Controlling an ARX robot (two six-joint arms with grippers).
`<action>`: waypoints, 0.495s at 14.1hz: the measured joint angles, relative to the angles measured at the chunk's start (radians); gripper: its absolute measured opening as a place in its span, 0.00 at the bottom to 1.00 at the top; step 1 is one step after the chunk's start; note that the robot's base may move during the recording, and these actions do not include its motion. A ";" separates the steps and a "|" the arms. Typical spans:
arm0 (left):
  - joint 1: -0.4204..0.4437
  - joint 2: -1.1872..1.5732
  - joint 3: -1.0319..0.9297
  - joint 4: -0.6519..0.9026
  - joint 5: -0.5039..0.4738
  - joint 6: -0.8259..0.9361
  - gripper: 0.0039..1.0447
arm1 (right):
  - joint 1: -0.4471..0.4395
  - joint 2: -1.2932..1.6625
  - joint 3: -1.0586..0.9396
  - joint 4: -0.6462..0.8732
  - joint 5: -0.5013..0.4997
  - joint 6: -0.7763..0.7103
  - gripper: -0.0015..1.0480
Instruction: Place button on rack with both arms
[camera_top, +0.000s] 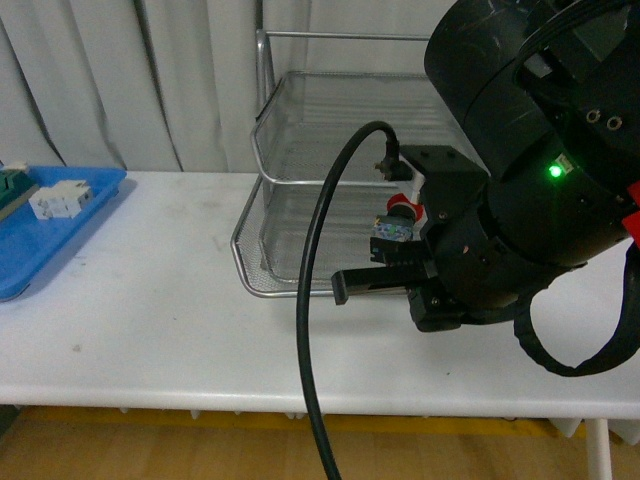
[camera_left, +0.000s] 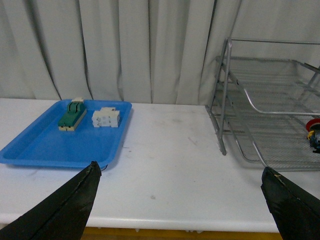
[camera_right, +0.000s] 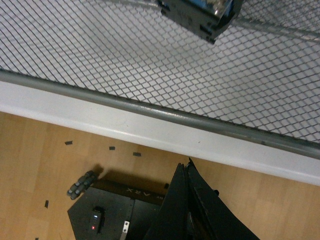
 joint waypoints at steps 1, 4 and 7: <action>0.000 0.000 0.000 0.000 0.000 0.000 0.94 | 0.003 0.018 0.004 -0.008 0.003 -0.001 0.02; 0.000 0.000 0.000 0.000 0.000 0.000 0.94 | 0.001 0.069 0.053 -0.009 0.029 -0.004 0.02; 0.000 0.000 0.000 0.000 0.000 0.000 0.94 | -0.008 0.101 0.098 -0.020 0.035 -0.005 0.02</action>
